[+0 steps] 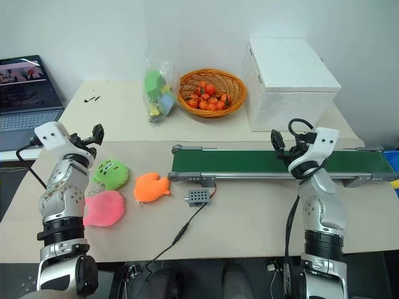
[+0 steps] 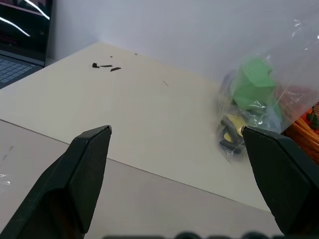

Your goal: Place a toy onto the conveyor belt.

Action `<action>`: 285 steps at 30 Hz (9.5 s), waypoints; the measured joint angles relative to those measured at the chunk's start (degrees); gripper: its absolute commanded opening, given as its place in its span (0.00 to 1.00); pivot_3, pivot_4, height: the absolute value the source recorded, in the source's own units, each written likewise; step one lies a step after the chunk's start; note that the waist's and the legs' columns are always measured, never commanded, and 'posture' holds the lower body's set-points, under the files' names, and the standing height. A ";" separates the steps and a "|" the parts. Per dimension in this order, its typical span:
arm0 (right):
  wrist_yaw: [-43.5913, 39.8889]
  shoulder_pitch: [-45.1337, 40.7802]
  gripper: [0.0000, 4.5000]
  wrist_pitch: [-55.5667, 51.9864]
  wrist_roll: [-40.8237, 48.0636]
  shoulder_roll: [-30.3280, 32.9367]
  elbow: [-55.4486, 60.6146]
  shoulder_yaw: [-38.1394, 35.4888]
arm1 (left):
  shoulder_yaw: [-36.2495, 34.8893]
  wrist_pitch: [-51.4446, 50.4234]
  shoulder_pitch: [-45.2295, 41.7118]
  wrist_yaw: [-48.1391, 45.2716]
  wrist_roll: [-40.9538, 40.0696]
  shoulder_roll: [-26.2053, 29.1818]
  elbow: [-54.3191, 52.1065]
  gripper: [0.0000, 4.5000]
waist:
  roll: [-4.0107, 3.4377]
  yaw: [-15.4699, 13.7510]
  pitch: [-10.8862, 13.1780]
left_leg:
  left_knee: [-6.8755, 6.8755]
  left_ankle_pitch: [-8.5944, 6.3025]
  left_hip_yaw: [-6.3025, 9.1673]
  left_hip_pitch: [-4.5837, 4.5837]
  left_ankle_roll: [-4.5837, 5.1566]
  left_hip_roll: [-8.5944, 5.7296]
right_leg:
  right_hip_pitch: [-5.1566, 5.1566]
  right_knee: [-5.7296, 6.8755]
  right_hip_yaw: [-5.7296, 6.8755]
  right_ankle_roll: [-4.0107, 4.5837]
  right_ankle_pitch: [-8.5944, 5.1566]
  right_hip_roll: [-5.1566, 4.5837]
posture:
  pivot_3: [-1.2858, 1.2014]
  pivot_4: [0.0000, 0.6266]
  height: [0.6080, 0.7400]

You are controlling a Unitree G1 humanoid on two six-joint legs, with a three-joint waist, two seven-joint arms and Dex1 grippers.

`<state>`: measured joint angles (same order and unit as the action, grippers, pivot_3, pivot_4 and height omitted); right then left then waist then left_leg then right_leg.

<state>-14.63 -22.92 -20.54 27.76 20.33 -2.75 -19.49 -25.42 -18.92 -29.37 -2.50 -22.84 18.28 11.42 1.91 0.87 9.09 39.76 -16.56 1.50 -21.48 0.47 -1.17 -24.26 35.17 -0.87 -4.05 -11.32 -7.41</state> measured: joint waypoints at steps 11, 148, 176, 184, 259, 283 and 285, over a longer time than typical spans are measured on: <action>-23.99 6.01 1.00 -6.33 4.74 9.57 25.59 21.79 | 1.79 -0.02 -1.15 -0.28 0.02 -0.63 0.13 0.99 | -0.02 0.17 0.01 | -0.02 -0.05 0.15 -0.08 0.08 0.04 | 0.01 -0.15 0.11 -0.01 0.00 0.04 | 0.52 0.24 0.90; -37.04 7.85 1.00 -8.70 6.06 12.79 24.37 23.18 | -4.23 -14.96 46.45 -6.94 -60.45 -13.50 -21.35 0.99 | -0.38 -1.06 -0.15 | -0.03 -0.29 0.30 0.31 0.21 0.13 | 0.16 -0.24 0.24 0.53 -0.26 0.17 | 0.52 0.24 0.90; -37.15 7.21 1.00 -8.10 3.75 12.88 21.79 23.17 | 0.45 -8.08 45.84 22.35 -44.54 -20.99 -35.56 0.19 | -0.24 -1.38 -0.07 | -0.05 -0.30 0.31 0.31 0.20 0.13 | 0.17 -0.27 0.21 0.52 -0.25 0.17 | 0.52 0.24 0.90; -37.73 6.62 1.00 -6.97 2.58 11.84 19.65 23.25 | 1.05 -15.30 34.00 47.67 -32.88 -10.85 -41.99 0.19 | -0.16 -1.51 -0.02 | -0.06 -0.19 0.37 0.31 0.01 0.11 | 0.13 -0.18 0.29 0.56 -0.21 0.26 | 0.52 0.24 0.90; -42.36 16.03 1.00 -2.27 13.58 8.35 22.47 14.16 | 74.85 71.02 -29.20 45.18 90.00 18.66 49.93 0.81 | -0.03 -1.09 0.12 | 0.14 -0.05 0.01 -0.38 -0.30 0.06 | -0.22 0.09 0.58 0.25 -0.10 0.19 | 0.52 0.24 0.90; -45.29 18.27 1.00 3.25 18.43 2.44 20.34 10.34 | 35.11 24.46 4.55 -50.69 -5.73 17.25 10.48 0.81 | -0.14 0.13 0.10 | 0.36 -0.16 0.20 0.36 -0.11 0.07 | 0.07 0.69 0.15 0.24 -0.12 0.17 | 0.52 0.24 0.90; -45.30 18.21 1.00 3.34 18.23 2.44 20.18 10.54 | 33.22 19.46 5.49 -50.69 -7.77 17.09 7.39 0.81 | -0.14 0.12 0.10 | 0.36 -0.15 0.21 0.38 -0.11 0.07 | 0.07 0.69 0.14 0.24 -0.12 0.17 | 0.52 0.24 0.90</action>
<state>-59.94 -4.71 -17.20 45.98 22.78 17.43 -8.95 7.79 0.55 -23.88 -53.19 -30.61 35.37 18.81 1.77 0.99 9.19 40.12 -16.71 1.72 -21.09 0.36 -1.10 -24.19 35.86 -0.73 -3.81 -11.44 -7.24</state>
